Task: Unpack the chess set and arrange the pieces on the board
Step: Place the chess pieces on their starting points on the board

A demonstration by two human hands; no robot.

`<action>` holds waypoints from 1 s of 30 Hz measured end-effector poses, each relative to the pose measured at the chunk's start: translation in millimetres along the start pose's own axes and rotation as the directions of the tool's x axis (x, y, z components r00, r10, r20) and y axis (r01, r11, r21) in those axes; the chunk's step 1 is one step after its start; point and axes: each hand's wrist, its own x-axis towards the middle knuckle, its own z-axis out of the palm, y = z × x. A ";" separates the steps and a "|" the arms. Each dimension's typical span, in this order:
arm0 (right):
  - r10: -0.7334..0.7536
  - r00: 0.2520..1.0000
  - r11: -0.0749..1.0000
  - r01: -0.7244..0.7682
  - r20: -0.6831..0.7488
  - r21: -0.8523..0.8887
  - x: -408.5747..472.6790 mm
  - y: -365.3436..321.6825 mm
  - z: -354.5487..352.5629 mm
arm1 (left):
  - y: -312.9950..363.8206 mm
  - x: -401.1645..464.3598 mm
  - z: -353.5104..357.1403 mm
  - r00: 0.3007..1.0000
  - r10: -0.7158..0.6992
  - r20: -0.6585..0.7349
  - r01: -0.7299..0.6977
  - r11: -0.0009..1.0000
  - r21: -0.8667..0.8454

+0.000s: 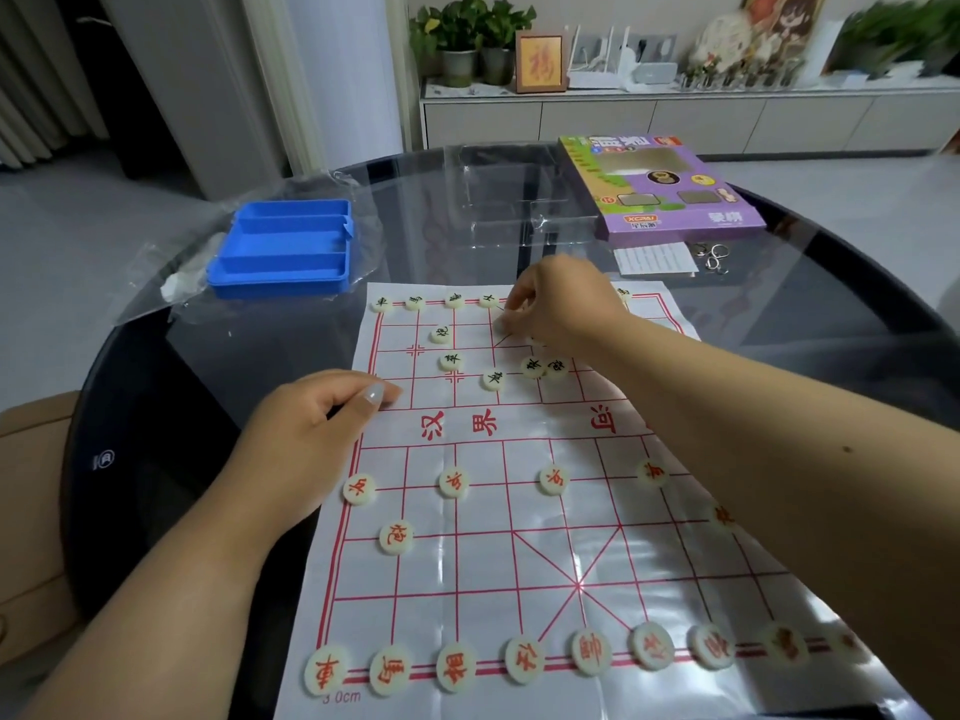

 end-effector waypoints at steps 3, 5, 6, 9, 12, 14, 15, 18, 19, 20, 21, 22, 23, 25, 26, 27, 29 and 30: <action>-0.006 1.000 1.000 0.006 0.005 0.018 -2.9 0.6 0.0 | 0.1 -0.2 0.0 1.000 0.003 0.004 -0.003 1.000 0.001; -0.019 1.000 0.999 0.018 0.024 0.026 -4.8 -0.5 -0.4 | -0.3 -0.3 -0.4 1.000 0.003 -0.001 -0.003 1.000 -0.005; -0.033 0.999 0.999 0.032 0.029 0.034 -5.8 -0.4 -2.8 | -0.3 -0.1 -0.6 1.000 0.006 -0.002 -0.006 1.000 -0.003; -0.042 0.998 0.986 0.049 -0.049 0.157 -6.2 9.0 -25.6 | 0.1 -0.6 -0.9 1.000 0.001 0.005 -0.001 1.000 0.001; 0.048 0.985 0.963 -0.002 -0.166 0.268 -2.5 35.3 -59.4 | 0.5 -0.7 -0.7 1.000 0.000 0.003 0.000 1.000 0.017; 0.097 0.976 0.967 -0.046 -0.194 0.251 0.0 56.8 -72.6 | 1.3 -0.4 -0.5 1.000 -0.001 -0.002 0.002 1.000 0.031; 0.118 0.973 0.969 -0.069 -0.198 0.238 0.8 66.4 -75.8 | 1.6 -0.2 -0.5 1.000 -0.002 -0.005 0.003 0.999 0.036; 0.178 0.967 0.964 -0.133 -0.185 0.229 -1.3 90.5 -78.9 | 2.0 -0.7 -0.8 1.000 -0.012 -0.008 0.012 0.999 0.041; 0.198 0.965 0.960 -0.157 -0.169 0.232 -2.6 98.2 -78.5 | 2.6 -1.2 -0.5 1.000 -0.017 -0.013 0.017 0.999 0.041; 0.219 0.964 0.956 -0.181 -0.151 0.231 -4.3 105.2 -77.4 | 3.0 -1.7 -0.2 1.000 -0.021 -0.019 0.022 0.999 0.044; 0.233 0.963 0.955 -0.200 -0.136 0.221 -5.7 111.4 -75.4 | 3.6 -2.2 0.2 0.999 -0.022 -0.023 0.023 0.998 0.051; 0.233 0.964 0.958 -0.206 -0.124 0.201 -7.1 116.7 -72.9 | 4.3 -2.4 0.8 0.999 -0.020 -0.024 0.022 0.998 0.060; 0.227 0.967 0.962 -0.205 -0.115 0.178 -8.1 120.6 -70.1 | 5.2 -2.7 1.2 1.000 -0.019 -0.023 0.020 0.997 0.070; 0.207 0.973 0.971 -0.192 -0.099 0.139 -9.1 123.8 -65.4 | 6.5 -2.8 1.6 0.999 -0.023 -0.022 0.025 0.997 0.079; 0.199 0.975 0.974 -0.187 -0.095 0.128 -9.1 123.6 -63.7 | 6.8 -2.7 1.8 0.999 -0.026 -0.023 0.028 0.996 0.080; 0.193 0.977 0.976 -0.181 -0.095 0.122 -8.7 123.1 -62.1 | 7.0 -2.6 1.9 0.999 -0.028 -0.025 0.030 0.996 0.083; 0.177 0.979 0.981 -0.168 -0.098 0.100 -7.4 121.5 -59.3 | 7.1 -2.6 1.9 0.999 -0.033 -0.029 0.035 0.995 0.088; 0.170 0.981 0.983 -0.162 -0.099 0.082 -6.5 121.1 -57.9 | 7.0 -2.6 1.8 0.999 -0.034 -0.029 0.037 0.995 0.090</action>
